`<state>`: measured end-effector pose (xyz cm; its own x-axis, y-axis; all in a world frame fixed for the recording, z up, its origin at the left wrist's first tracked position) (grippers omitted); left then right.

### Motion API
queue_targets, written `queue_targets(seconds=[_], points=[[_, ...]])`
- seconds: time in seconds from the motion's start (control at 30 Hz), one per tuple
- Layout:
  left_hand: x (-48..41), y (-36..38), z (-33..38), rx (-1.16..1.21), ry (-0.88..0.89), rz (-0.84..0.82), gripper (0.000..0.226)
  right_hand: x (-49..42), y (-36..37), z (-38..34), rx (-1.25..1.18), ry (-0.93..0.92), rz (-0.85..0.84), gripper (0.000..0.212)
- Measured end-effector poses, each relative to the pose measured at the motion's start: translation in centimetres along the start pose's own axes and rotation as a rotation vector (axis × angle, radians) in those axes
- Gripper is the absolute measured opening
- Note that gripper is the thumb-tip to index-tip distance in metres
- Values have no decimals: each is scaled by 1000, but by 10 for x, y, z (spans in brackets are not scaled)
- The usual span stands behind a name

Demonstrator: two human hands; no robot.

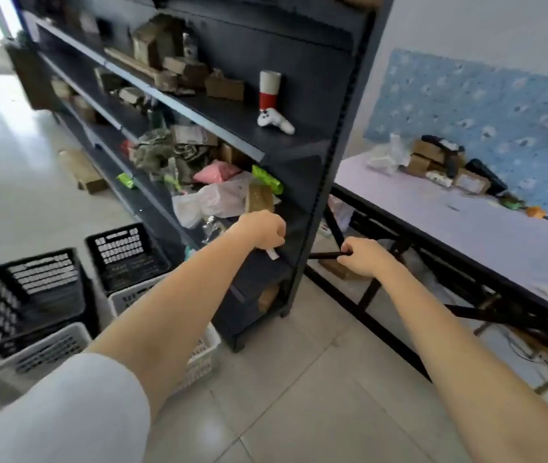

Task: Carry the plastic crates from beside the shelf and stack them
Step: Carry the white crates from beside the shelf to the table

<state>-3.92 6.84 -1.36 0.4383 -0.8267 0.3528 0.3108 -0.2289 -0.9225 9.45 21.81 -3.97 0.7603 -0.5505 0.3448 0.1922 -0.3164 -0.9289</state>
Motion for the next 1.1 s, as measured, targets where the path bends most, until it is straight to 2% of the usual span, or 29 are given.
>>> queue_targets(seconds=[0.23,0.4,0.53,0.73,0.8,0.87,1.1], points=[[153,75,-178,134,-463,-38,34,-6,77,-233,115,-396,-192,37],[278,107,-258,222,-679,13,33,37,136,-380,224,-617,-294,39],[351,141,-315,298,-793,14,32,68,167,-465,235,-725,-321,39],[422,187,-400,334,-792,-16,17,85,224,-547,217,-668,-304,36],[438,199,-431,328,-761,-14,21,84,248,-571,197,-618,-316,30],[451,209,-459,345,-713,-28,28,85,273,-593,175,-555,-359,15],[473,242,-550,282,-575,-141,29,97,330,-671,135,-424,-469,20]])
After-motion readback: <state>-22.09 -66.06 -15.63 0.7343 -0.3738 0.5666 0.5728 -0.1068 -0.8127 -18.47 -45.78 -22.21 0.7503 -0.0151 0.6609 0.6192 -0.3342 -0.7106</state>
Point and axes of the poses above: each hand's wrist, its own x-axis away from the middle knuckle, its own y-axis out of the palm, z = x × y, the point moved 8 cm from there along -x, towards the middle knuckle, and after that the axes turned 11 degrees about -z, right-handed, at the moved point
